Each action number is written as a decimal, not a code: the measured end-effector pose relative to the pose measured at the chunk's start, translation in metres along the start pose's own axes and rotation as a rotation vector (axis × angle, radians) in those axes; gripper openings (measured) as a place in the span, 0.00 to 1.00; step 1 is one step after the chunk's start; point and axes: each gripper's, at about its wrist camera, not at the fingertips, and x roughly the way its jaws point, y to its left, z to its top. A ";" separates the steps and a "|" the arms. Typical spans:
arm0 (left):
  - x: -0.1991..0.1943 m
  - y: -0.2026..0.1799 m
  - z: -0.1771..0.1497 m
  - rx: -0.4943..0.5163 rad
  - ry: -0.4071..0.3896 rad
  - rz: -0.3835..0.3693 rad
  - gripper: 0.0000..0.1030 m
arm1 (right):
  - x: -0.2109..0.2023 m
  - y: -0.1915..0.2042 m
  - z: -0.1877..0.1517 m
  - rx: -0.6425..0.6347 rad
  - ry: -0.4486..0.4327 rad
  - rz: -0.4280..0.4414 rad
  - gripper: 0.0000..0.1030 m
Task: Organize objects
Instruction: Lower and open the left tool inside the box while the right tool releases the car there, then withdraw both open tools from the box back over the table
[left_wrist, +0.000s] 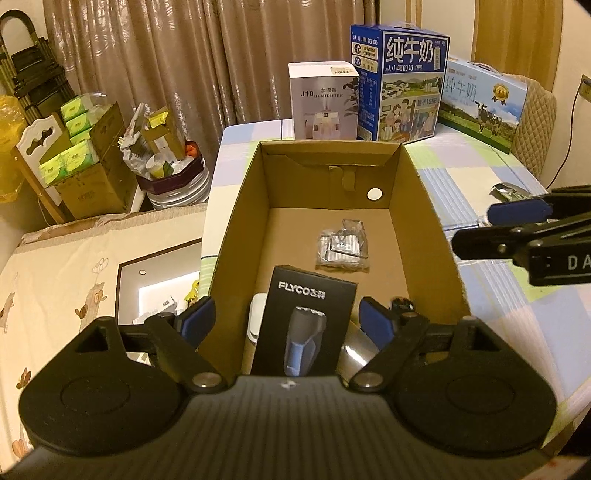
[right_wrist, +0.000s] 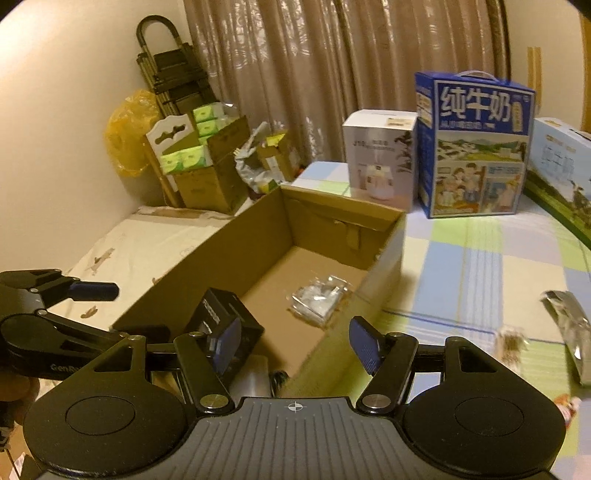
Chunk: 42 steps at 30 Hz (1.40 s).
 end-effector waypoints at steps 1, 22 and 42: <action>-0.003 -0.001 -0.001 -0.003 -0.001 0.001 0.80 | -0.004 -0.001 -0.002 0.002 0.001 -0.003 0.61; -0.079 -0.058 -0.020 -0.058 -0.096 0.010 0.99 | -0.109 -0.038 -0.056 0.068 -0.049 -0.101 0.61; -0.099 -0.135 -0.033 -0.040 -0.112 -0.042 0.99 | -0.169 -0.099 -0.100 0.185 -0.064 -0.198 0.61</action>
